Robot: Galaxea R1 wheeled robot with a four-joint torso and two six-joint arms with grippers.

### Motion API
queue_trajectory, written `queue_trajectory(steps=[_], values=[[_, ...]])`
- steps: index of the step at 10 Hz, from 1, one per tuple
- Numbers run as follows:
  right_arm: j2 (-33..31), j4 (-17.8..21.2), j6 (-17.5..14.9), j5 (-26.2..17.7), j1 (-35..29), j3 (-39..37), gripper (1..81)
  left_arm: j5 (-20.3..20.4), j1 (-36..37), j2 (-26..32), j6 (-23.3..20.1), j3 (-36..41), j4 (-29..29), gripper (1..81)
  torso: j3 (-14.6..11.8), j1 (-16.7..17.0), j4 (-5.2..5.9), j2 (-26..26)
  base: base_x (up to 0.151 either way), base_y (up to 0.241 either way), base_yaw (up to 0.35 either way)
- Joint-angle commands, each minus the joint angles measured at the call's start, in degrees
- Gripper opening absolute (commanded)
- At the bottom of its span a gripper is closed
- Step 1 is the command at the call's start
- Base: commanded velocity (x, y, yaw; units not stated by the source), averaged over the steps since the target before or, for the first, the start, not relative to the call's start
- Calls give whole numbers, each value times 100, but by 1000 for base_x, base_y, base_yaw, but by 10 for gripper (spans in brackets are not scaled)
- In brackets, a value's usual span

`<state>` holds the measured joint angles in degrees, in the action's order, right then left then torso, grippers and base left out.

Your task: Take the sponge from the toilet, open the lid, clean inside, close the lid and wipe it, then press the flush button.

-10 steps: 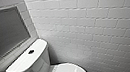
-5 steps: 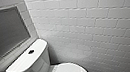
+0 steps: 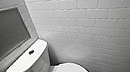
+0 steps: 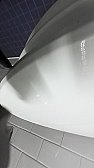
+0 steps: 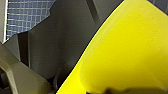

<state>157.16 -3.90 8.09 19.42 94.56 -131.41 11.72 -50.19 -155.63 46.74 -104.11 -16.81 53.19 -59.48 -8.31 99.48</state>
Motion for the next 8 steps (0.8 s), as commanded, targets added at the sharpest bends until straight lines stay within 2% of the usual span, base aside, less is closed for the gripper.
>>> queue_trajectory(steps=[1,2,3,5,8], values=[[-130,-110,-19,-325,-2,64,10,358,839,101,-68,338,222,811,-553,0,0,0,0,0,0],[-138,-103,-18,-325,-3,73,10,358,839,119,-68,356,222,811,-533,-2,0,0,0,0,0],[-139,-102,-10,-325,-3,73,10,358,839,154,-60,391,222,811,-352,0,0,0,0,0,0],[-147,-93,-10,-325,-11,91,10,472,805,312,-7,567,152,811,-514,2,0,5,0,0,0],[-147,-93,-1,-316,-11,91,10,639,743,557,561,716,152,811,-542,0,0,7,0,0,0]])
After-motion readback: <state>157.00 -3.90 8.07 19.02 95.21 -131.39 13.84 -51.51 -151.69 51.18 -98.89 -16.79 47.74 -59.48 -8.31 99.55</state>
